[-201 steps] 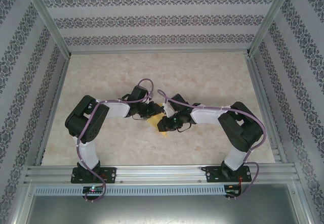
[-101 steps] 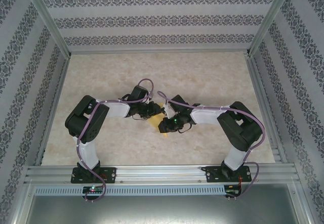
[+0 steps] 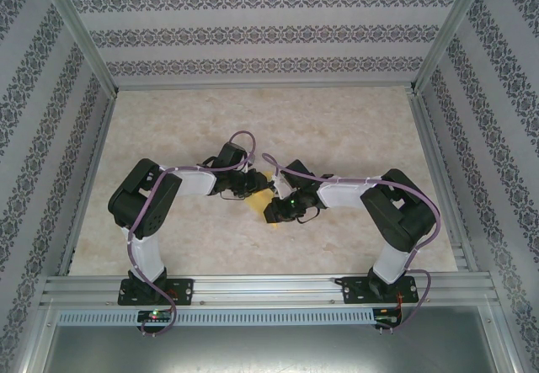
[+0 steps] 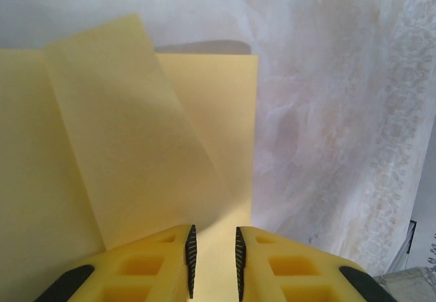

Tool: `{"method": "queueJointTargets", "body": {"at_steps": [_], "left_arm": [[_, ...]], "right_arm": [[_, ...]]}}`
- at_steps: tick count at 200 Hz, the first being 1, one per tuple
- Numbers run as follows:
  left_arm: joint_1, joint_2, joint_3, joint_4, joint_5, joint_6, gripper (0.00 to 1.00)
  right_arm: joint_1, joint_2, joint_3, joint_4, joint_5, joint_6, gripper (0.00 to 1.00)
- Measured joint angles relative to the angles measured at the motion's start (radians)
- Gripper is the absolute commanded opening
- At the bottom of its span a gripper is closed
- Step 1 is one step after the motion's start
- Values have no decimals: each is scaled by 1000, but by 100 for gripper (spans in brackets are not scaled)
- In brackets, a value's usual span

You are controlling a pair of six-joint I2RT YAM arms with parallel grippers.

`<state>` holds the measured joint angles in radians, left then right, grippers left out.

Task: Fold a paper plane with a square sheet of paper (fold left side to right side)
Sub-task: Fourth fold the wing at the center of the table.

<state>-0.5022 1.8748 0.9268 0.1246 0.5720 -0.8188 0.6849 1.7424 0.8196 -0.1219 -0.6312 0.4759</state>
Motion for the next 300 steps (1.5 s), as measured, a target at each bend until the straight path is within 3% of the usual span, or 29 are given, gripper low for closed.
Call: {"method": "queueJointTargets", "body": {"at_steps": [109, 237, 300], "left_arm": [[0, 0, 0, 0, 0, 0, 26], [-1, 0, 0, -1, 3, 0, 26], [-1, 0, 0, -1, 3, 0, 26]], "right_arm": [[0, -3, -32, 41, -18, 4, 21], [-3, -74, -79, -90, -48, -5, 9], [-82, -178, -77, -53, -85, 35, 7]]}}
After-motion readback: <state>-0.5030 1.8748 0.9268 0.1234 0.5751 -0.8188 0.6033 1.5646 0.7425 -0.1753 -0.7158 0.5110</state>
